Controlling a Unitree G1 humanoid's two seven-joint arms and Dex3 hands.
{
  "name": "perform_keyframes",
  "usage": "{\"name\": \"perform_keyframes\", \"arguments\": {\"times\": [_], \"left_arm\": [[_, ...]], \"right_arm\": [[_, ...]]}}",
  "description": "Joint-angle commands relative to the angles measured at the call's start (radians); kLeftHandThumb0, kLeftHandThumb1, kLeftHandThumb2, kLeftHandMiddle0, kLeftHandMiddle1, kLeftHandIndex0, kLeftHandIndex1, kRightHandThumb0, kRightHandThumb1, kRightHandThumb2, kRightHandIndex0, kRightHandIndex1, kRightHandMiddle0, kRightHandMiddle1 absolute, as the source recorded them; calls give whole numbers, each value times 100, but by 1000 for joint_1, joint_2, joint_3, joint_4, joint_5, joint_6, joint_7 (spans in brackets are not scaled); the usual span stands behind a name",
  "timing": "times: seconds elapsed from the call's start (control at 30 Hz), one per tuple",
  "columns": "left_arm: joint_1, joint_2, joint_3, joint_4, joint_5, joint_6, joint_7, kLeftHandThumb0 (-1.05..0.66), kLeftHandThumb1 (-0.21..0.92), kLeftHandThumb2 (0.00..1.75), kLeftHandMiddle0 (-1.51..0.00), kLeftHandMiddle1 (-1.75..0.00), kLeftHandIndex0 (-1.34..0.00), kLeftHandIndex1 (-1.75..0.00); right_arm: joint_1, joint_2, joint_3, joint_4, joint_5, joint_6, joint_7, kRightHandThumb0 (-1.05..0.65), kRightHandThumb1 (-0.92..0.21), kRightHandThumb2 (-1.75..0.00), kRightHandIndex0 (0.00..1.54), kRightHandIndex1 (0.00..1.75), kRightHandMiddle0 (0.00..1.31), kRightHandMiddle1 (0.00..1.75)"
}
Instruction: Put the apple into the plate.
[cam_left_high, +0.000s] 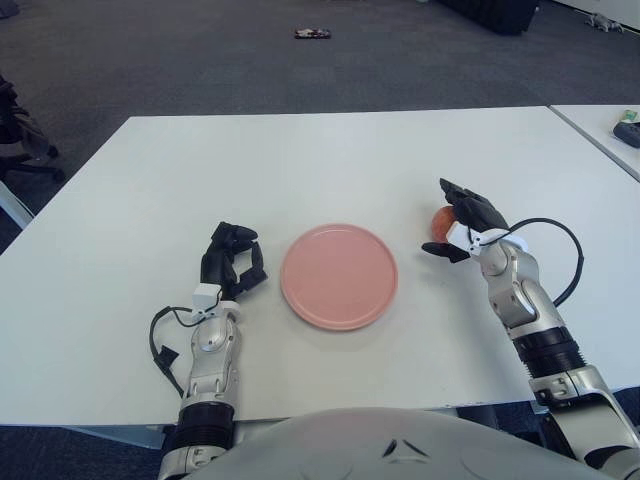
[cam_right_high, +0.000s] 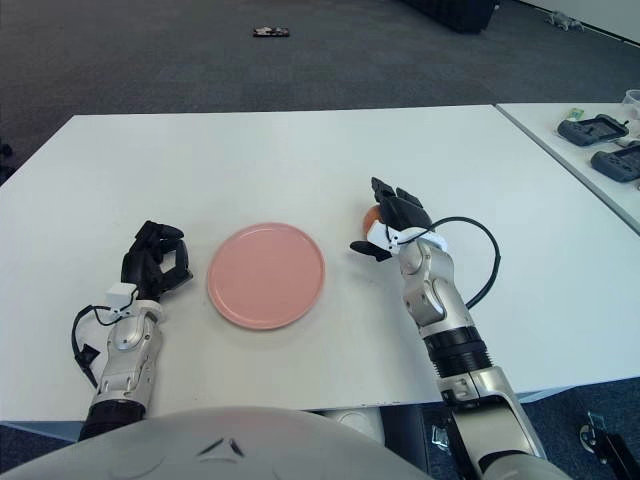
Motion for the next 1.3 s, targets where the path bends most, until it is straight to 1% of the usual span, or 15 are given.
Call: {"name": "perform_keyframes", "arguments": {"times": [0.0, 0.2, 0.4, 0.5, 0.63, 0.73, 0.9, 1.0, 1.17, 1.27], "left_arm": [[0, 7, -2, 16, 7, 4, 2, -44, 44, 118, -114, -175, -51, -175], [0, 10, -1, 25, 23, -11, 13, -44, 43, 119, -115, -175, -52, -175], [-1, 10, 2, 29, 20, -19, 9, -44, 43, 119, -115, -175, -52, -175], [1, 11, 3, 28, 10, -19, -1, -44, 43, 119, -115, -175, -52, -175], [2, 12, 3, 37, 1, -54, -12, -44, 42, 119, -116, -175, -52, -175], [5, 13, 3, 32, -4, -49, -15, -44, 43, 119, -116, -175, -52, -175], [9, 12, 5, 23, -3, -27, -6, -44, 43, 119, -116, -175, -52, -175], [12, 11, 8, 18, -3, -13, 1, -44, 44, 117, -115, -175, -51, -175], [7, 6, 6, 27, 13, -27, 17, -44, 45, 116, -115, -175, -50, -175], [9, 7, 4, 22, 1, -30, 4, -44, 45, 117, -114, -175, -51, -175]], "right_arm": [[-81, -2, 34, 148, 0, -4, -9, -104, -56, -65, 0, 0, 0, 0], [-134, -4, 66, 294, 15, -14, -15, -105, -59, -63, 0, 0, 0, 0], [-168, -1, 72, 407, 44, -14, -16, -105, -60, -62, 0, 0, 0, 0], [-181, -2, 79, 434, 52, -5, -10, -105, -62, -59, 0, 0, 0, 0], [-198, -4, 87, 468, 58, 28, 18, -105, -66, -57, 0, 0, 0, 0], [-207, -6, 90, 486, 66, 50, 37, -105, -68, -56, 0, 0, 0, 0], [-218, -18, 90, 538, 81, 46, 38, -105, -70, -55, 0, 0, 0, 0], [-223, -25, 92, 582, 90, 30, 22, -105, -72, -55, 0, 0, 0, 0], [-228, -29, 101, 597, 96, 43, 22, -105, -75, -56, 0, 0, 0, 0], [-226, -36, 107, 591, 92, 60, 28, -105, -77, -56, 0, 0, 0, 0]]}}
